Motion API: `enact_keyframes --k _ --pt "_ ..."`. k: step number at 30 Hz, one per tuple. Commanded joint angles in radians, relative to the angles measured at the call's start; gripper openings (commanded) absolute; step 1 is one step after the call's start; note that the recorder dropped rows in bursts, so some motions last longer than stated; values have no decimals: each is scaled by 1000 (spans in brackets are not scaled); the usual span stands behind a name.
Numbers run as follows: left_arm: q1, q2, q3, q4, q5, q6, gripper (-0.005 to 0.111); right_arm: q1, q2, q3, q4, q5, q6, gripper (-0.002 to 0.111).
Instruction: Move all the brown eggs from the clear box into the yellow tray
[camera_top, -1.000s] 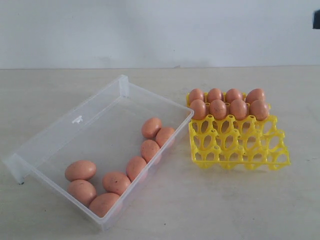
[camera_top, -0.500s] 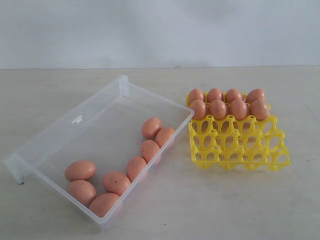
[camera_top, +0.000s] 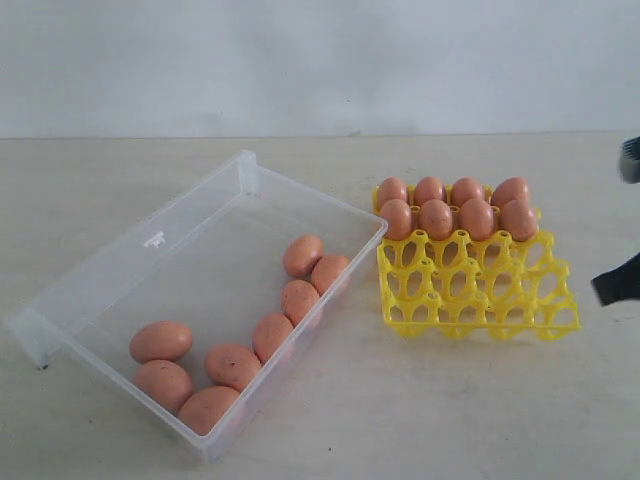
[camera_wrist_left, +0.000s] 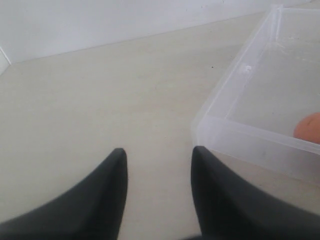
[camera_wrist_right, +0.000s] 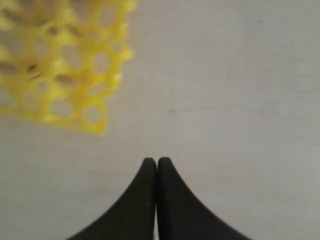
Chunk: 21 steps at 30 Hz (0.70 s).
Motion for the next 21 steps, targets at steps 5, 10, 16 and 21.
enact_keyframes --k 5,10,16,21 --pt "-3 3 -4 6 -8 -5 41 366 54 -233 357 126 -109 -1" --pt "-3 3 -4 6 -8 -5 41 463 268 -587 428 397 -345 -1" --pt "-3 3 -4 6 -8 -5 41 512 585 -942 481 559 -637 -1" --pt "-3 3 -4 6 -17 -5 41 577 743 -1066 518 499 -998 1"
